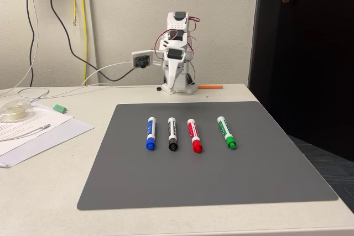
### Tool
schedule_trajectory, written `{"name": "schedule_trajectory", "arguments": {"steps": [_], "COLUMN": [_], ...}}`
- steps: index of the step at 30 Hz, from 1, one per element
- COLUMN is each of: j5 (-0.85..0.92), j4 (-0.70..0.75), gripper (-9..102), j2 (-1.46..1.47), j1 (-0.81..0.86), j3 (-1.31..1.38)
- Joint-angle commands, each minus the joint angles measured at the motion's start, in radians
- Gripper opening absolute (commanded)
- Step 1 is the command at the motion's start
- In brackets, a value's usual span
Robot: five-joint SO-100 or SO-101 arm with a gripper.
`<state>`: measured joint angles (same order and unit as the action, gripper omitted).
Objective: Pick up the green marker.
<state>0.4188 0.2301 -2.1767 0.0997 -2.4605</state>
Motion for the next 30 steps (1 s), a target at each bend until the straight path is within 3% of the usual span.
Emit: {"name": "schedule_trajectory", "arguments": {"steps": [1, 5, 11, 14, 18, 26, 30], "j5": [0.249, 0.566, 0.851, 0.945, 0.979, 0.976, 0.954], "j4": [0.052, 0.156, 0.155, 0.256, 0.463, 0.462, 0.739], "gripper": [2, 1, 0, 0, 0, 0, 0], "j2": [0.057, 0.106, 0.187, 0.281, 0.434, 0.552, 0.721], "j1": [0.025, 0.080, 0.118, 0.104, 0.067, -0.052, -0.132], "j3": [0.149, 0.250, 0.321, 0.463, 0.721, 0.778, 1.068]}}
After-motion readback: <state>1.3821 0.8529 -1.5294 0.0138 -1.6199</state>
